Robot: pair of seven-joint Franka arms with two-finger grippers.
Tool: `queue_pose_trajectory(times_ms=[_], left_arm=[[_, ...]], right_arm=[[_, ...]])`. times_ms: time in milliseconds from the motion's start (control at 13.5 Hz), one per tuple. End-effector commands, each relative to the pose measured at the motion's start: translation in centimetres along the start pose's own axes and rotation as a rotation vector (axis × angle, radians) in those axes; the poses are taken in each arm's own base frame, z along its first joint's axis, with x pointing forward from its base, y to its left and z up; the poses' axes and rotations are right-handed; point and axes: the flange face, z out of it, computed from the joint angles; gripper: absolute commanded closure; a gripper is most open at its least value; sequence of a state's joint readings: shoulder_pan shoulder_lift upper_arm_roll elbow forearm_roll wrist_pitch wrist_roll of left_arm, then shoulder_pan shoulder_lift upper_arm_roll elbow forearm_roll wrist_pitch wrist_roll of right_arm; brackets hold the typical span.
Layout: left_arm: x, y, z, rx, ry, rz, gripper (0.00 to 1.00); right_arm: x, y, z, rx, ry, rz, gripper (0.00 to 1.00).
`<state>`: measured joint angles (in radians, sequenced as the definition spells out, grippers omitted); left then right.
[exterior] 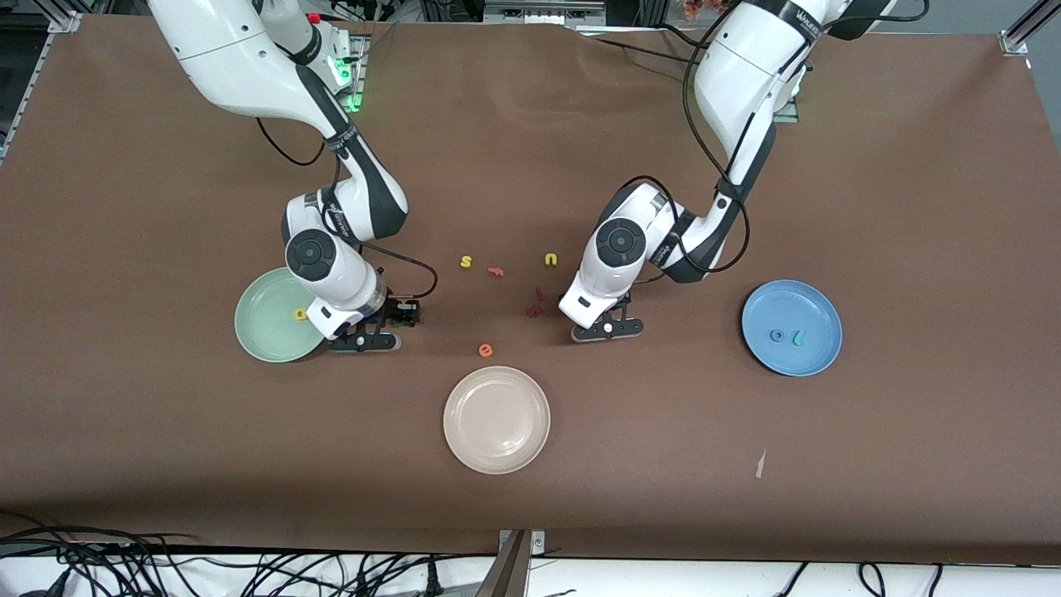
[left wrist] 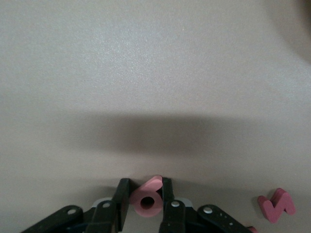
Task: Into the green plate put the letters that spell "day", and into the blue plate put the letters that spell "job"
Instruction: 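Release the b on the blue plate while the right gripper grasps the a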
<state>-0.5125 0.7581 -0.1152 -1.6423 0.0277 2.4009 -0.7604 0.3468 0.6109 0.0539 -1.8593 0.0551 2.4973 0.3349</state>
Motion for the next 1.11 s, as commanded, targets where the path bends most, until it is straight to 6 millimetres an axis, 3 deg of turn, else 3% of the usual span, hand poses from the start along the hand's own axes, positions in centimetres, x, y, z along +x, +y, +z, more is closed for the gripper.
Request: queue_pose_trajectory(times_ms=[0,148,370,592,740,888,1036], left_arm=[[0.2,0.0,0.4,0.025,0.012,0.01,0.84],[2.0,-1.5,-2.2,0.057,-0.009,0.032,0.85],[6.4,-8.2,-7.1,0.109,-0.097,0.149,0.85],[9.4,-15.8,-10.0,0.12,-0.185,0.297,0.85],[11.3,-21.4,-11.1,0.097,-0.201,0.387,0.85],[12.7,-27.0,-10.9,0.077,-0.222,0.467,0.85],[13.5,-30.5,-10.2,0.083,-0.239,0.507,0.84]], right_arm=[[-0.5,0.0,0.7,-0.006,-0.002,0.005,0.39],[-0.6,0.2,1.0,-0.008,0.0,0.003,0.39],[-0.5,0.3,1.0,-0.006,0.004,0.003,0.42],[-0.5,0.3,1.1,-0.007,0.006,0.001,0.42],[-0.6,0.3,1.5,-0.006,0.009,0.0,0.46],[-0.5,0.3,1.6,-0.005,0.018,-0.004,0.47],[-0.6,0.4,1.9,-0.007,0.016,-0.006,0.51]])
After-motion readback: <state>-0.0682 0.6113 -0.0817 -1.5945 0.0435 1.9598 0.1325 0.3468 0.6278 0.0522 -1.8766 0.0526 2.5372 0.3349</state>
